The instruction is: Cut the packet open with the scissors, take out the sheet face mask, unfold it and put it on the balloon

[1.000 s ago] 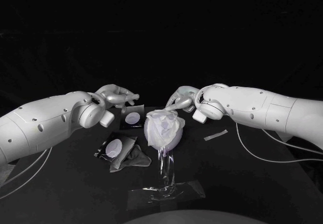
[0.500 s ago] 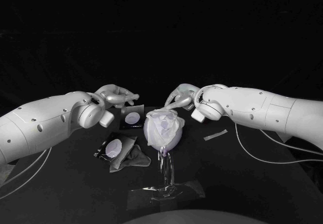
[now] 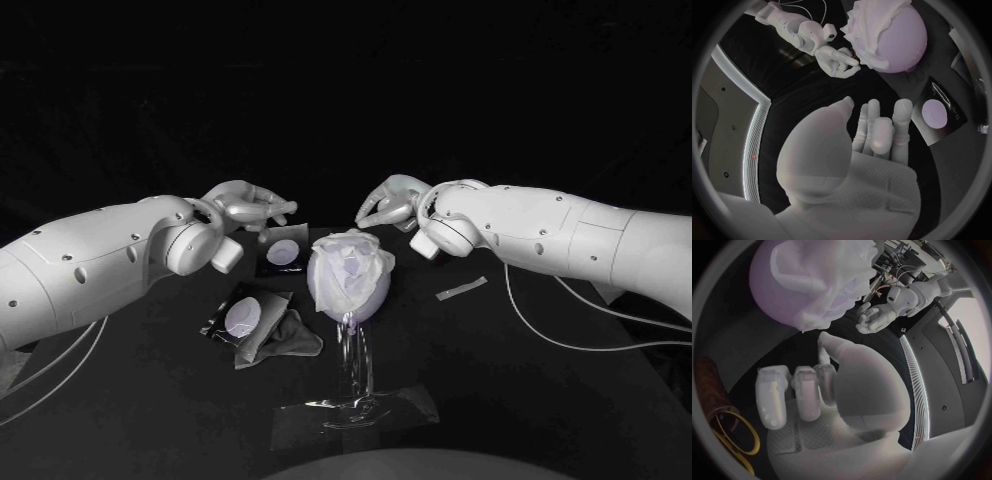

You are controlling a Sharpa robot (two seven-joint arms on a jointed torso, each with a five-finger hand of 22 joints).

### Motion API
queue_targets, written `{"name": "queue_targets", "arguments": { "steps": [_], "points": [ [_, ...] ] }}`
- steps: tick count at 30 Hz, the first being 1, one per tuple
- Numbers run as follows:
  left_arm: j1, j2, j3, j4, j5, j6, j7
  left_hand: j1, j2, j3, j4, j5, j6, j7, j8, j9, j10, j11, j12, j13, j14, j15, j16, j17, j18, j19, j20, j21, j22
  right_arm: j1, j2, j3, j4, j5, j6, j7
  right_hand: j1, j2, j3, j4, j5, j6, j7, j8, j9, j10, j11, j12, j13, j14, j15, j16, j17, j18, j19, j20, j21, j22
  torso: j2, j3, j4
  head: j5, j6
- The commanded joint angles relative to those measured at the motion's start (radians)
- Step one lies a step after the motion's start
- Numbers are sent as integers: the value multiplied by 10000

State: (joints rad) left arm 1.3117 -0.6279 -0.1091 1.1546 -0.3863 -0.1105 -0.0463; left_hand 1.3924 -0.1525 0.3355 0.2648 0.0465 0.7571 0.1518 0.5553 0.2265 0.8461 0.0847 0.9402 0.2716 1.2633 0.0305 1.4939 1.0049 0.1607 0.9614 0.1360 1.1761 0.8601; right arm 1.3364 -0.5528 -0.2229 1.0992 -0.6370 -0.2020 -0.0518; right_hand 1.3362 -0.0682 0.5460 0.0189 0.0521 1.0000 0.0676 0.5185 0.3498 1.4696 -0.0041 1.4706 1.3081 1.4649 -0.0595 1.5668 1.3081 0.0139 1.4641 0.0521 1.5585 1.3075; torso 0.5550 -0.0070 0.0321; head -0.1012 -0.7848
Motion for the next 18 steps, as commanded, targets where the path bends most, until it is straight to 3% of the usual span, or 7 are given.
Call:
{"name": "queue_targets", "arguments": {
  "steps": [1,4,5,6,8,9,18],
  "points": [
    [43,-15,15,70,-9,-74,26,115,-42,-10,48,17,87,15,-50,-20,65,5,-57,-11,89,-16,33,9,-36,119,-8,48,34,12,-15,6,18,-57,-101,-162,-129,-3,99,-8,-33,-51,-2,76,909,477,-26,12,1839,1059,-55,40,2627,-114,1011,-60,30,2600,9,-13,9,-14,4],
    [56,-30,15,87,-11,-74,14,115,-42,-10,48,17,87,15,-50,-20,65,5,-57,-11,89,-16,33,9,-36,119,-8,48,34,23,-30,7,18,9,28,-188,-366,32,144,106,-32,-183,22,59,954,366,-7,-187,1690,1059,-38,40,2627,-81,937,-56,-92,2556,-10,-9,1,-18,-20],
    [63,-36,15,94,-11,-79,12,115,-42,-10,48,17,87,15,-50,-20,65,5,-57,-11,89,-16,33,9,-36,119,-8,48,34,27,-38,7,24,30,144,-183,-655,-19,37,298,-29,-440,96,-98,906,318,56,-267,1633,1059,-1,40,2627,-67,907,-47,-143,2538,-3,-16,6,-20,-15],
    [67,-41,15,99,-12,-82,12,123,-45,-9,48,17,87,15,-53,-22,64,5,-60,-13,94,-16,35,14,-36,122,-9,51,35,29,-43,8,32,45,252,-177,-1399,-230,-334,807,-11,-959,358,-520,746,286,264,-308,1609,1059,151,40,2627,-59,883,36,-181,2524,-1,-18,7,-15,-12],
    [75,-48,15,107,-13,-85,10,123,-45,-9,48,17,87,15,-53,-22,64,5,-60,-13,94,-16,35,14,-36,122,-9,51,35,34,-49,8,47,67,534,-172,-1781,-419,-573,1052,183,-1185,505,-721,665,281,362,-311,1611,1059,243,40,2627,-62,887,82,-175,2526,-7,-12,5,-1,-25],
    [80,-51,16,111,-14,-89,10,123,-45,-9,48,17,87,15,-53,-22,64,5,-60,-13,94,-16,35,14,-36,122,-9,51,35,37,-54,8,63,76,709,-172,-2305,-619,-938,1433,-13,-1369,621,-985,556,265,505,-326,1605,1059,377,40,2627,-61,878,192,-187,2522,-7,-10,4,-8,-30],
    [112,-89,17,180,-22,-122,22,123,-45,-9,48,17,87,15,-53,-22,64,5,-60,-13,94,-16,35,14,-36,122,-9,51,35,48,-82,9,144,-108,1573,-222,-2699,-758,-1514,1920,-27,-1513,721,-1443,386,269,622,-278,1656,1059,495,40,2627,-73,911,363,-130,2542,11,-4,-12,-5,-43]
  ]
}}
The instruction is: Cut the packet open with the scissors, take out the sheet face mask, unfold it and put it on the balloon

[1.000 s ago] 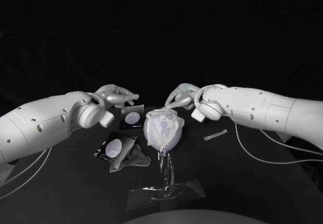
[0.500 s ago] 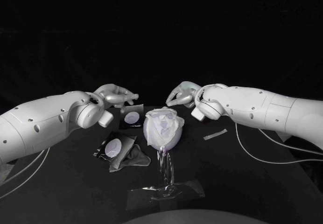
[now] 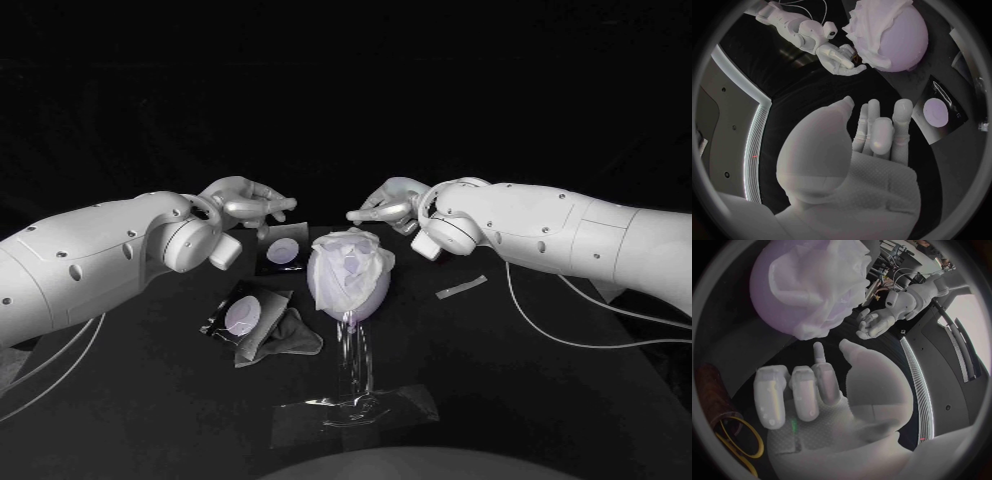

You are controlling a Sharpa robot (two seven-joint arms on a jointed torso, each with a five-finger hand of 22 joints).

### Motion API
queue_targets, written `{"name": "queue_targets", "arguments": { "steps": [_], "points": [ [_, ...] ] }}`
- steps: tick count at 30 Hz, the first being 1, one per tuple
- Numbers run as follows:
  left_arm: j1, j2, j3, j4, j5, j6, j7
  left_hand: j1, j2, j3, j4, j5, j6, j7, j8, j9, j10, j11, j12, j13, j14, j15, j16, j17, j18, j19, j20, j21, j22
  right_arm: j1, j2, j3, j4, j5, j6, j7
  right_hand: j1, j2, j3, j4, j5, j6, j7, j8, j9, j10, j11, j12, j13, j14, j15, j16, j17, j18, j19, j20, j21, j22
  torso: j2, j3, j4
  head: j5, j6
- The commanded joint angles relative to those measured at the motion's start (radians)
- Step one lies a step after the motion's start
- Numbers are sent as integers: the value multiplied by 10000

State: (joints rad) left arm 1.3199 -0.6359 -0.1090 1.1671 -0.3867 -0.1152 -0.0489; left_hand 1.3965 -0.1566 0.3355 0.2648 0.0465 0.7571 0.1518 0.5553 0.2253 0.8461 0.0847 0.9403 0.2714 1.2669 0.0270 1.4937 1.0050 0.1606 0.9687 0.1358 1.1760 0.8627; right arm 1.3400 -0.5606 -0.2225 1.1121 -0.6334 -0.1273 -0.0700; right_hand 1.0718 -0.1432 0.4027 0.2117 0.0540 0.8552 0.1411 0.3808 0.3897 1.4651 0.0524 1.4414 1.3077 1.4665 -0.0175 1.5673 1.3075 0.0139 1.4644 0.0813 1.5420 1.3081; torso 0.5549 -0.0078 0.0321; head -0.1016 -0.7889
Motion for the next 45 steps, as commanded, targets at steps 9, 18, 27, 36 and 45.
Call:
{"name": "queue_targets", "arguments": {
  "steps": [9,18,27,36,45],
  "points": [
    [81,-105,19,194,-62,-135,61,82,-4,-9,48,17,87,15,-53,-10,64,4,-60,-12,59,19,37,13,-34,49,-8,52,9,16,57,5,-2,-235,948,-24,282,137,-162,-39,-48,30,-16,-248,-82,380,58,140,1761,1043,92,35,2633,-86,942,135,92,2556,77,5,0,-9,21],
    [130,-145,20,220,-71,-178,52,136,-16,2,45,17,92,16,-69,-22,71,3,-68,-22,84,17,48,34,-41,87,-13,79,43,32,53,5,-7,-268,854,16,1165,646,120,-407,-54,556,-98,-347,-128,507,-10,358,1931,1043,42,35,2633,-128,1037,142,246,2612,102,-13,3,1,27],
    [142,-152,20,191,-75,-211,43,187,-14,19,39,17,100,15,-79,-31,79,1,-73,-30,95,15,54,37,-47,118,-16,101,71,38,1,5,80,-435,953,53,1863,730,456,-1012,-55,1212,-385,-169,-57,564,-246,444,2000,1043,-146,35,2633,-139,1064,3,288,2627,108,-6,-6,-4,-14],
    [150,-159,20,161,-88,-240,30,221,-3,35,38,17,107,15,-86,-37,85,0,-78,-37,106,13,59,47,-48,126,-19,108,76,50,-88,8,191,-494,888,103,1768,606,392,-1041,-56,1268,-391,-198,-69,562,-272,432,1995,1043,-186,35,2633,-139,1064,-57,288,2627,110,0,-9,-9,-20],
    [159,-161,20,181,-95,-235,27,239,2,43,38,17,110,15,-90,-40,88,-1,-80,-40,123,12,64,74,-54,150,-20,125,102,62,-110,12,308,-675,596,221,1758,566,373,-1076,-53,1276,-400,-251,-92,560,-276,426,1995,1043,-185,35,2633,-139,1064,-69,288,2627,124,-5,-1,-29,-28]
  ]
}}
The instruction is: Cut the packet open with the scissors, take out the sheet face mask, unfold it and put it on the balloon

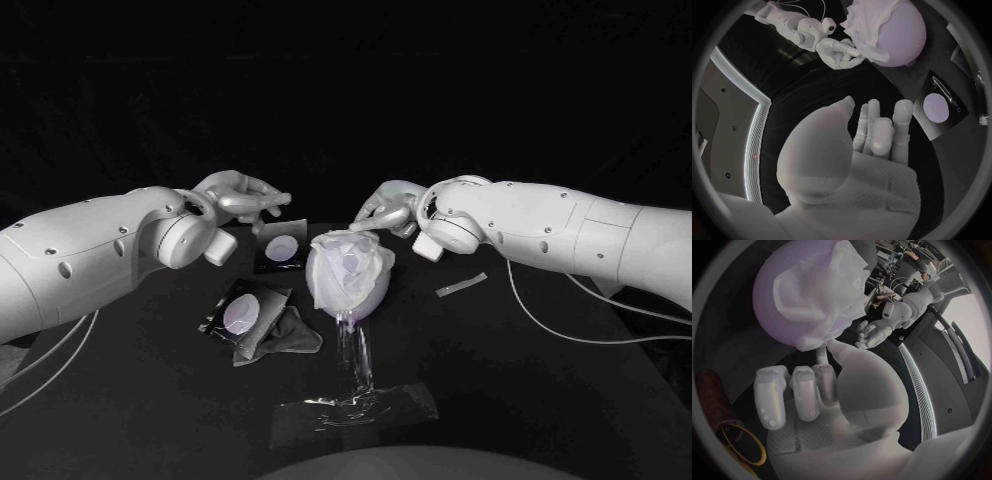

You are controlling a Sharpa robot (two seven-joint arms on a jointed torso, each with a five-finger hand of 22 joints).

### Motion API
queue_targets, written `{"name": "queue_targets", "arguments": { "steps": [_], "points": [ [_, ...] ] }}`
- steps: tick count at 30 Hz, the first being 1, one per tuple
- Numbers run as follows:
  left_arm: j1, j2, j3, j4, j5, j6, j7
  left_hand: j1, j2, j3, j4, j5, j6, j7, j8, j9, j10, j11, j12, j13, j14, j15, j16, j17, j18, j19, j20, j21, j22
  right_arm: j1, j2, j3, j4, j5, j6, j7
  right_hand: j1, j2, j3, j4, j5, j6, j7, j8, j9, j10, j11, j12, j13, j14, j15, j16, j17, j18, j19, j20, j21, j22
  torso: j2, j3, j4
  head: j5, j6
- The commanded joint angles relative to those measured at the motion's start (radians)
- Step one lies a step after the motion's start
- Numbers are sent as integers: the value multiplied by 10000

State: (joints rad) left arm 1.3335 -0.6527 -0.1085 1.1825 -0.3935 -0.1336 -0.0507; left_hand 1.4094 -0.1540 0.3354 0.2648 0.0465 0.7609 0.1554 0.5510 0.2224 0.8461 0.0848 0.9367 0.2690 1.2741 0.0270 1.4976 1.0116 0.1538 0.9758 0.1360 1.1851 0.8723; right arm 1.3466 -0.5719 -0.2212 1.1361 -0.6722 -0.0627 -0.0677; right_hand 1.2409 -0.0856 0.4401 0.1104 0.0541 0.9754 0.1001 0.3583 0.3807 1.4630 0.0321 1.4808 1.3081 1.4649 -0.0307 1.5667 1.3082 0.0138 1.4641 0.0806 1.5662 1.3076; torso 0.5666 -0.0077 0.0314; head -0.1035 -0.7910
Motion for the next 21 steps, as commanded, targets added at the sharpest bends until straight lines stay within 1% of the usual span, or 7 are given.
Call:
{"name": "queue_targets", "arguments": {
  "steps": [1,2,3,6,10,14,21],
  "points": [
    [26,5,15,31,-27,-57,44,130,-14,54,41,17,79,-22,-51,-15,94,-2,-46,-20,65,11,31,27,8,100,-23,50,29,-3,2,-1,91,-345,-139,231,200,43,72,-157,-53,149,-31,9,14,592,-107,48,2003,1059,-72,41,2626,-138,1067,-69,46,2632,12,-8,3,-9,-9],
    [28,4,15,33,-27,-61,45,130,-14,54,41,17,79,-22,-51,-15,94,-2,-46,-20,65,11,31,27,8,100,-23,50,29,-3,0,-1,109,-399,-215,258,323,82,138,-253,-53,217,-65,43,30,600,-136,59,2012,1059,-94,41,2626,-138,1067,-82,46,2632,11,-8,2,-7,-5],
    [32,3,15,36,-27,-65,46,130,-14,54,41,17,79,-22,-51,-15,94,-2,-46,-20,65,11,31,27,8,100,-23,50,29,-3,-2,0,132,-485,-321,294,645,177,313,-512,-51,396,-165,157,88,647,-218,135,2068,1059,-152,41,2626,-138,1067,-115,46,2632,10,-12,1,-1,-12],
    [40,3,15,41,-28,-81,50,130,-14,54,41,17,79,-22,-51,-15,94,-2,-46,-20,65,11,31,27,8,100,-23,50,29,-2,-8,3,182,-689,-605,366,955,255,529,-833,-50,619,-255,366,210,743,-306,290,2183,1059,-236,41,2626,-138,1067,-191,46,2632,9,-15,9,-10,-40],
    [53,6,15,50,-30,-99,53,158,-3,68,41,17,89,-24,-54,-20,98,-4,-50,-25,66,10,34,21,7,109,-25,58,37,-1,-19,8,229,-846,-942,433,936,296,734,-983,-51,712,-286,564,356,808,-339,394,2260,1059,-283,41,2626,-138,1067,-259,46,2632,12,-17,12,-9,-43],
    [69,6,15,58,-32,-125,61,184,2,80,38,17,98,-26,-57,-23,101,-7,-53,-29,71,8,37,25,7,110,-26,61,36,-1,-34,13,269,-938,-1275,511,820,264,916,-1106,-53,703,-309,720,501,825,-365,416,2279,1059,-309,41,2626,-138,1067,-296,46,2632,5,-23,5,6,-68],
    [98,0,15,70,-33,-161,63,184,2,80,38,17,98,-26,-57,-23,101,-7,-53,-29,71,8,37,25,7,110,-26,61,36,3,-38,19,304,-920,-1603,571,664,232,1090,-1205,-53,659,-329,862,648,834,-383,421,2287,1059,-326,41,2626,-138,1067,-319,46,2632,16,-17,5,7,-55]
  ]
}}
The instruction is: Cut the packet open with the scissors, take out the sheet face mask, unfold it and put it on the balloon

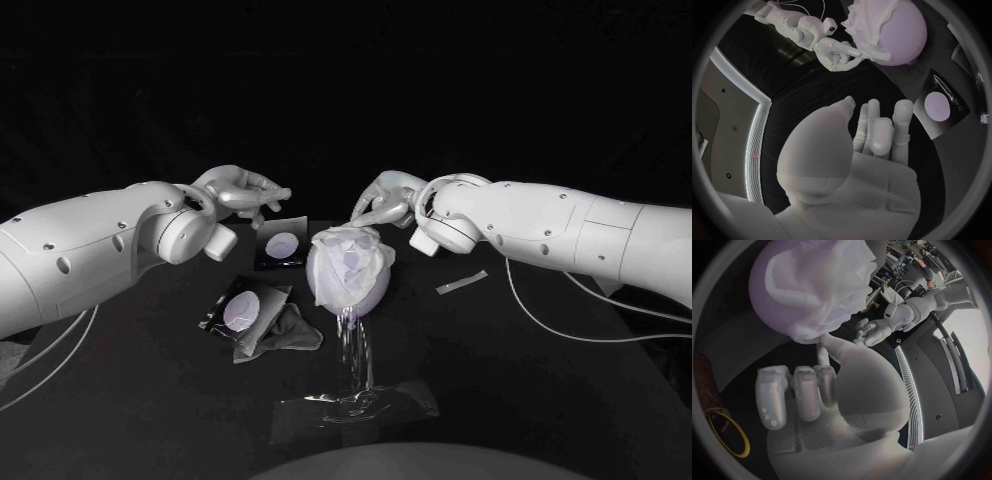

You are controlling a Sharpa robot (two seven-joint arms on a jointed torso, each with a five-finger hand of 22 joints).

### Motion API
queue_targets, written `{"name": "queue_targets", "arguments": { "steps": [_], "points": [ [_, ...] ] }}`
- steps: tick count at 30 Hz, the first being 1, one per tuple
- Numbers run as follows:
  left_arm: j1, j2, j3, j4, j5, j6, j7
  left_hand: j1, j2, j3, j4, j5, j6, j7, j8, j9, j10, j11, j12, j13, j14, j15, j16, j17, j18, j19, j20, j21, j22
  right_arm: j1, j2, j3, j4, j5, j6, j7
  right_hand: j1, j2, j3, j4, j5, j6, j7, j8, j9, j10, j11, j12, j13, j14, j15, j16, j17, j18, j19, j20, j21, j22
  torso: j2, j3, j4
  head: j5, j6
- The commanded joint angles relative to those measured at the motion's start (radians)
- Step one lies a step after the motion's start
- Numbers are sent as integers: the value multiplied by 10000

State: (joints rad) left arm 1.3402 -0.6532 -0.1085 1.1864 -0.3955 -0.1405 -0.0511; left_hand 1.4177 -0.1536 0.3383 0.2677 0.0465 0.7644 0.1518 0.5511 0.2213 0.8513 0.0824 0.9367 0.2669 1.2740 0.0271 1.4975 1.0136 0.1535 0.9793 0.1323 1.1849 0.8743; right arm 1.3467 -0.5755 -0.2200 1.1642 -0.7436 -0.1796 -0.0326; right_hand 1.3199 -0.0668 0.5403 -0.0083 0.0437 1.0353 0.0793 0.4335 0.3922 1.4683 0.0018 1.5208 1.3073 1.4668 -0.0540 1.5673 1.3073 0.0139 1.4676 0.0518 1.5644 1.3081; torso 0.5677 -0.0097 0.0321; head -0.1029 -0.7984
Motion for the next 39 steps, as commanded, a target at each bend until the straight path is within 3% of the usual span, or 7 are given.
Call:
{"name": "queue_targets", "arguments": {
  "steps": [1,26,39],
  "points": [
    [35,3,15,33,-14,-96,67,101,-2,51,9,18,63,10,-57,-11,49,18,-53,-8,72,8,38,6,10,74,10,63,16,4,-2,8,25,-189,-469,225,-152,42,112,-30,52,53,-124,131,555,782,-83,23,2296,1040,-96,35,2635,-139,1032,-34,64,2627,4,5,-3,1,23],
    [215,-13,12,178,-80,-195,53,137,0,65,5,17,72,8,-63,-17,50,16,-60,-16,74,5,40,0,10,79,8,69,20,70,235,21,-275,-568,-1418,-578,-323,61,350,-147,52,-22,-135,290,738,797,-96,43,2315,1040,-111,35,2635,-139,1032,-53,64,2627,54,-4,12,0,11],
    [298,-60,11,418,-124,-210,40,152,-9,67,6,17,78,8,-66,-21,45,15,-68,-21,73,4,41,-4,8,86,7,75,27,43,425,19,-555,-1315,-1042,-1444,-393,55,486,-238,52,-74,-135,367,839,779,-99,2,2289,1040,-114,35,2635,-139,1032,-59,64,2627,94,-13,25,-4,43]
  ]
}}
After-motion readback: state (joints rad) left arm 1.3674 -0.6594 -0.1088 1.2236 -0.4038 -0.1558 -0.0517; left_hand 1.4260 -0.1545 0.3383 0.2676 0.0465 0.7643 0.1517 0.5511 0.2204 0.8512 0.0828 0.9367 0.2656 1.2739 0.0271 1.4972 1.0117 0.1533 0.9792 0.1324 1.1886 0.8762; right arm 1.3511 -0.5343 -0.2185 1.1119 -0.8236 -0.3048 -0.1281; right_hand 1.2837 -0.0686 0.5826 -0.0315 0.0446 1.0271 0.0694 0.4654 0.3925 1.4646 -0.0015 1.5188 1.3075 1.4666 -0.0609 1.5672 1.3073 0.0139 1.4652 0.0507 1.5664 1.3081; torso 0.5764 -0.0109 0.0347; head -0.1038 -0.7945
